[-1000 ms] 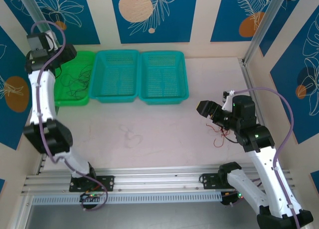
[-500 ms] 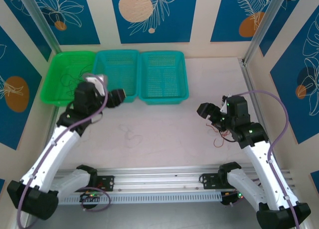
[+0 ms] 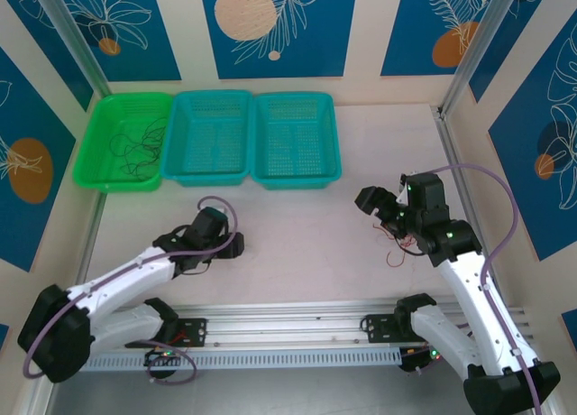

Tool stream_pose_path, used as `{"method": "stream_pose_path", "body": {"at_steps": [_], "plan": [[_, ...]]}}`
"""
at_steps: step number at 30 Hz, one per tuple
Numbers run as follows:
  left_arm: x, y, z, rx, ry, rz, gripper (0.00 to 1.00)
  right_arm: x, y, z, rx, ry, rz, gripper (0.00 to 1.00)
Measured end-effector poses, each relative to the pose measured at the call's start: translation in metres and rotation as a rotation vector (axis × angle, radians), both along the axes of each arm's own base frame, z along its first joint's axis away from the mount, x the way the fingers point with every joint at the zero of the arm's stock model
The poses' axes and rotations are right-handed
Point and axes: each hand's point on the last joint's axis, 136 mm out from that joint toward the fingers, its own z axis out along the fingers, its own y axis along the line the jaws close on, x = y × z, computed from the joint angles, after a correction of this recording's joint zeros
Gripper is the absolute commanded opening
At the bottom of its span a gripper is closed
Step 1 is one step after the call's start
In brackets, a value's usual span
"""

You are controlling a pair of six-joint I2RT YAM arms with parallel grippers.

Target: Untangle the cables

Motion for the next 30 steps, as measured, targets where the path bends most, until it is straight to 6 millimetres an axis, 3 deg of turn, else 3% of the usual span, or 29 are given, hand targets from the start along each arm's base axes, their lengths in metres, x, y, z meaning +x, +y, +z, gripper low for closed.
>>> {"method": "stream_pose_path", "body": {"at_steps": [9,12,16,21,23,26,30], "plan": [[0.000,0.010,-0.051,0.149,0.108,0.044,0.39,-0.005,-0.002,0.004,-0.001,-0.016,-0.002,0.83],[0.004,0.010,-0.051,0.178,0.117,0.059,0.27,-0.004,-0.003,0.004,-0.002,-0.017,-0.004,0.83],[0.007,0.008,-0.051,0.192,0.106,0.064,0.00,-0.005,-0.003,0.003,-0.002,-0.014,-0.004,0.83],[0.008,0.005,-0.046,0.178,0.093,0.058,0.00,-0.007,0.006,0.005,0.011,-0.030,0.059,0.82],[0.008,0.004,-0.038,0.163,0.073,0.048,0.00,-0.008,0.017,0.010,0.042,-0.053,0.127,0.81],[0.012,0.001,-0.010,0.129,0.009,0.027,0.00,-0.014,0.040,0.019,0.102,-0.098,0.255,0.81],[0.031,-0.005,0.055,0.073,-0.134,0.003,0.00,-0.029,0.076,0.036,0.168,-0.171,0.441,0.81]]}}
